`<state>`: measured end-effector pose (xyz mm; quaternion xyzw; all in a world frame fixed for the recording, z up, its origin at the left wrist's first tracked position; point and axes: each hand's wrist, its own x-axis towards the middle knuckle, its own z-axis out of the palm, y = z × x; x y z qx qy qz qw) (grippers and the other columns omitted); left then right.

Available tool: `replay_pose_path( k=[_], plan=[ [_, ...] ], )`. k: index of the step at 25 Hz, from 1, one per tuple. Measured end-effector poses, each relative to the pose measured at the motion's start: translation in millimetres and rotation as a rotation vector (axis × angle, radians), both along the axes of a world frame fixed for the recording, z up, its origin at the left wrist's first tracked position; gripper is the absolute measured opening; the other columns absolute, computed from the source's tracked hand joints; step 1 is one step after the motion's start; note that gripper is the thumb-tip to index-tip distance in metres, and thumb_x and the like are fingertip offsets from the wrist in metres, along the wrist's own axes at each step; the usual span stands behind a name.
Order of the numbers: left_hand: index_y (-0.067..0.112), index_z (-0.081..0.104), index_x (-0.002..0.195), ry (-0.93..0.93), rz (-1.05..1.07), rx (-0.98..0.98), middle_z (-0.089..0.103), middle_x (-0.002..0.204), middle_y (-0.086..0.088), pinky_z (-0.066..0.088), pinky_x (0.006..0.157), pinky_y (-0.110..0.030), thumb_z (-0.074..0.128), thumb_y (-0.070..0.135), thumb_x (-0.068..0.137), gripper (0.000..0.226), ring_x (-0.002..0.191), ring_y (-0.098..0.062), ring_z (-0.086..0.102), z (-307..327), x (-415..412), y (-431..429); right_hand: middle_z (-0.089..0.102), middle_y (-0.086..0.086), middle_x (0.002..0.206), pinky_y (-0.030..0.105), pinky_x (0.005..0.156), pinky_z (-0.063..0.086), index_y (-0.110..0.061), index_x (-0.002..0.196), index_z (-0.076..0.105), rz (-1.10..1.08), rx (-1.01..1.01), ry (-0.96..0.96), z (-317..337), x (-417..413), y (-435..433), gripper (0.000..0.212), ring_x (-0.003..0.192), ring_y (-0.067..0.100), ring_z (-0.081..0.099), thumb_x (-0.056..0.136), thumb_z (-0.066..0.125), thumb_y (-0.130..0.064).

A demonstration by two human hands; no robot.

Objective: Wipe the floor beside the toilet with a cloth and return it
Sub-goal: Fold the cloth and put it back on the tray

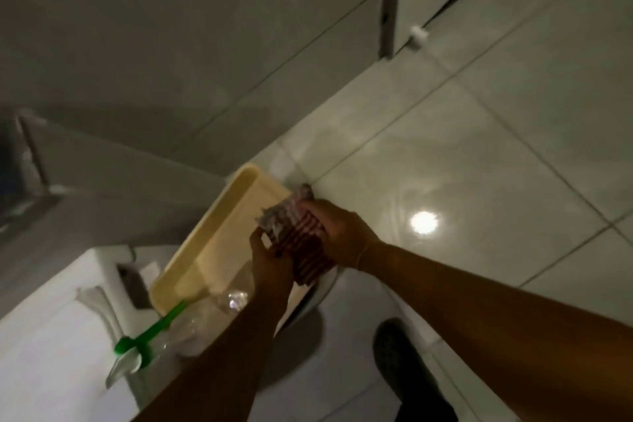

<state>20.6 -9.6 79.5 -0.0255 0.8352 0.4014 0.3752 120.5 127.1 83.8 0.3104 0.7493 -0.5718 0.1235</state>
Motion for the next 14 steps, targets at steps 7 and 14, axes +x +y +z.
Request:
replay_pose_path(
  k=[7,14],
  plan=[
    [0.013,0.042,0.156,0.107,-0.225,-0.208,0.069,0.129,-0.011,0.046,0.086,-0.025,0.064,0.001,0.095,0.066,0.117,-0.032,0.067,-58.7,-18.1,-48.1,0.036,0.014,0.168,0.049,0.111,0.053,-0.021,0.170,0.024,0.546,0.439,-0.153,-55.5,-60.3,-35.5,0.089,0.133,0.043,0.061,0.094,0.069,-0.018],
    [0.008,0.027,0.162,0.180,-0.493,-0.557,0.022,0.171,-0.016,0.035,0.120,-0.049,0.064,0.026,0.098,0.077,0.153,-0.045,0.032,-39.2,-5.9,-42.8,0.025,0.023,0.167,0.050,0.108,0.047,-0.002,0.151,0.051,0.685,0.890,-0.209,-5.1,-47.5,-33.1,0.071,0.141,0.043,0.040,0.091,0.067,-0.035]
  ],
)
